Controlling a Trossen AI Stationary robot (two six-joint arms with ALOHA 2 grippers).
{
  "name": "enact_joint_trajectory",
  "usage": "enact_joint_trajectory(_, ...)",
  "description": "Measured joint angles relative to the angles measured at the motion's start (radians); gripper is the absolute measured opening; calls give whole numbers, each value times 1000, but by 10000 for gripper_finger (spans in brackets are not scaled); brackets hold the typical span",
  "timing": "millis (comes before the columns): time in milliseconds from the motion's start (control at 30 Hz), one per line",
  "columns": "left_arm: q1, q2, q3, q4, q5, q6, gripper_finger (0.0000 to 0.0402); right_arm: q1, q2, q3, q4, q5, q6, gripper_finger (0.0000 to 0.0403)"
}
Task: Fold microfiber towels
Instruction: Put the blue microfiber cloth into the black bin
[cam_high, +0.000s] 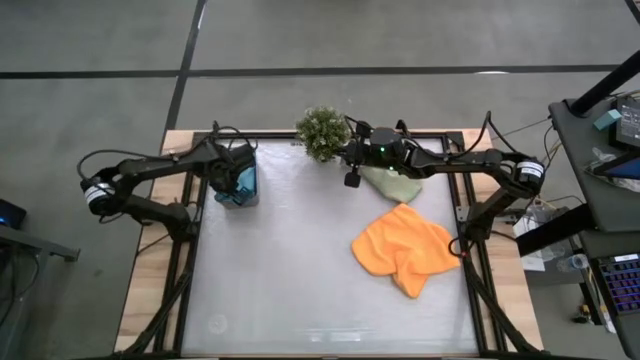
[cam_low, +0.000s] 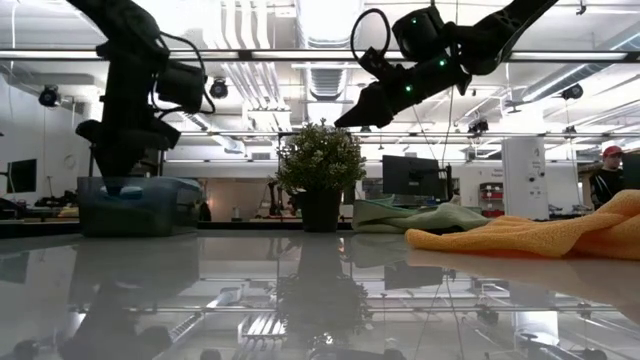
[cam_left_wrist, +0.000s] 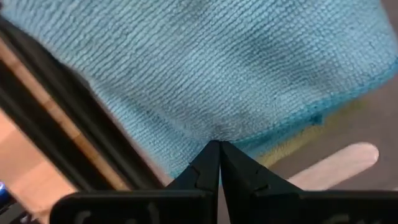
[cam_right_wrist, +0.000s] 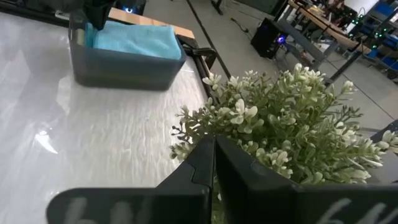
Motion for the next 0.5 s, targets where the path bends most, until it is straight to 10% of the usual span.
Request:
enact_joint_trajectory(233, 1, -1, 163, -123, -67, 68, 0, 0, 0, 0, 0, 0, 0, 9)
enact_joint_trajectory(367, 20, -2, 210, -43, -285, 185, 0, 0, 0, 0, -1, 0, 1, 9)
enact_joint_trajectory(500, 104, -2, 185, 126, -278, 286, 0, 0, 0, 0, -1, 0, 0, 9)
